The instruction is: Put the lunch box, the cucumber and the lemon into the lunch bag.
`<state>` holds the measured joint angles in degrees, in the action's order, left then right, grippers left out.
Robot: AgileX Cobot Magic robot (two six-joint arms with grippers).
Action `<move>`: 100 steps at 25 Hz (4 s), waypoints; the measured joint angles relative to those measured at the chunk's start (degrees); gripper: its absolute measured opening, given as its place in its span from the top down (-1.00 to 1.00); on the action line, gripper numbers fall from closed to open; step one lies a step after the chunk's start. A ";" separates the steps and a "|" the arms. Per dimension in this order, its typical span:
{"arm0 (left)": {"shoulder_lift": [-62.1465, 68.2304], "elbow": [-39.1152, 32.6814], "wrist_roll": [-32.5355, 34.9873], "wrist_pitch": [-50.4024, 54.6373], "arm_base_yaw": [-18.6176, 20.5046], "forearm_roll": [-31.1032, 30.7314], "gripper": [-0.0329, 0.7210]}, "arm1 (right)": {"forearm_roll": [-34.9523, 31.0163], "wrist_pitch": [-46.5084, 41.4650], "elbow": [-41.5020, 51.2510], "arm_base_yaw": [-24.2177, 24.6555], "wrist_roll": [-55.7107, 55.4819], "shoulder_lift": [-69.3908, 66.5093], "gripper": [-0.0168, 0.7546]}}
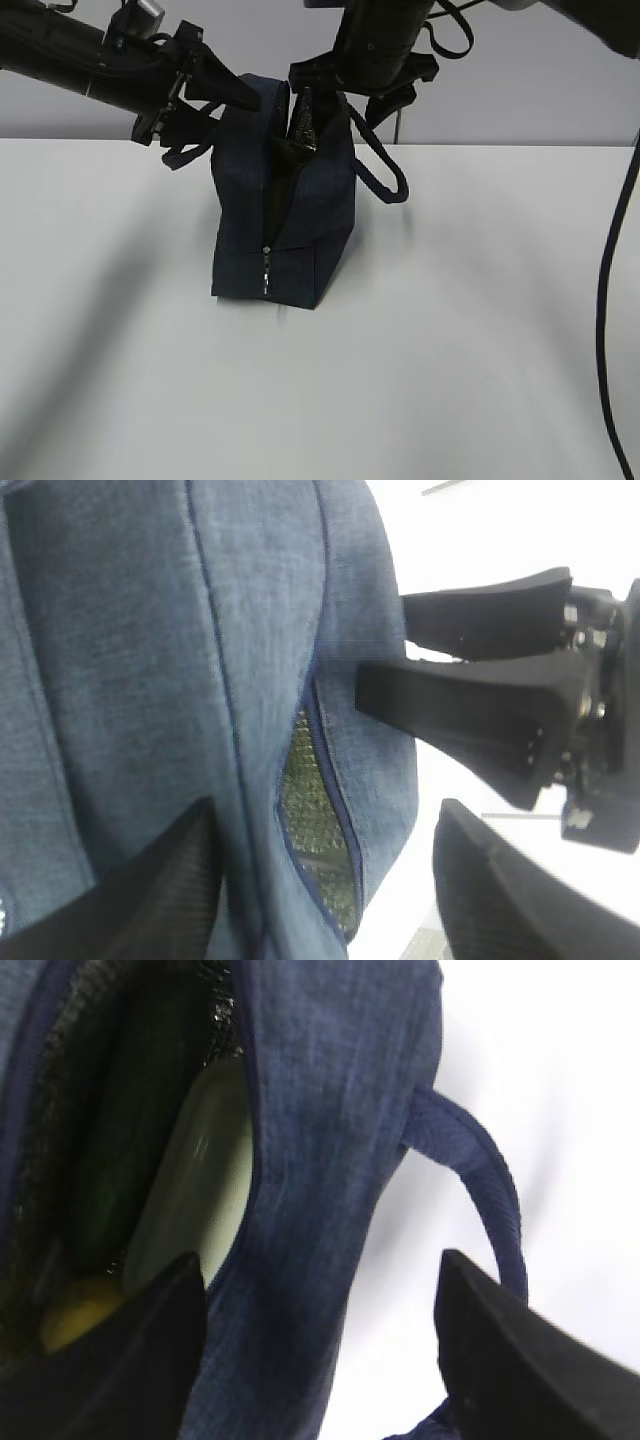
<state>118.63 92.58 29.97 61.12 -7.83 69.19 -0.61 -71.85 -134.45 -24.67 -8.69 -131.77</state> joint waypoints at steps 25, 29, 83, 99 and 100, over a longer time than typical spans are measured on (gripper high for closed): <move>-8.38 8.45 -4.25 8.57 5.57 -30.12 0.16 | -4.97 -0.21 -1.86 -0.36 13.71 9.07 -0.33; -11.44 8.45 -7.17 8.95 2.98 -40.50 0.21 | -4.82 -0.29 -1.86 -2.36 14.89 10.03 -0.33; -26.80 1.59 -13.55 10.11 -2.76 -50.79 0.29 | 1.69 88.29 96.75 -5.93 5.41 45.92 -0.32; -26.80 1.59 -13.55 10.11 -2.76 -51.29 0.29 | 21.19 117.13 97.44 -6.27 -9.62 26.78 -0.32; -26.80 1.59 -13.55 10.11 -2.76 -51.28 0.29 | 21.19 118.20 97.44 -6.59 -10.02 26.06 -0.32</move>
<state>91.82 94.17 16.42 71.22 -10.59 17.90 20.58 46.35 -37.01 -31.27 -18.71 -105.71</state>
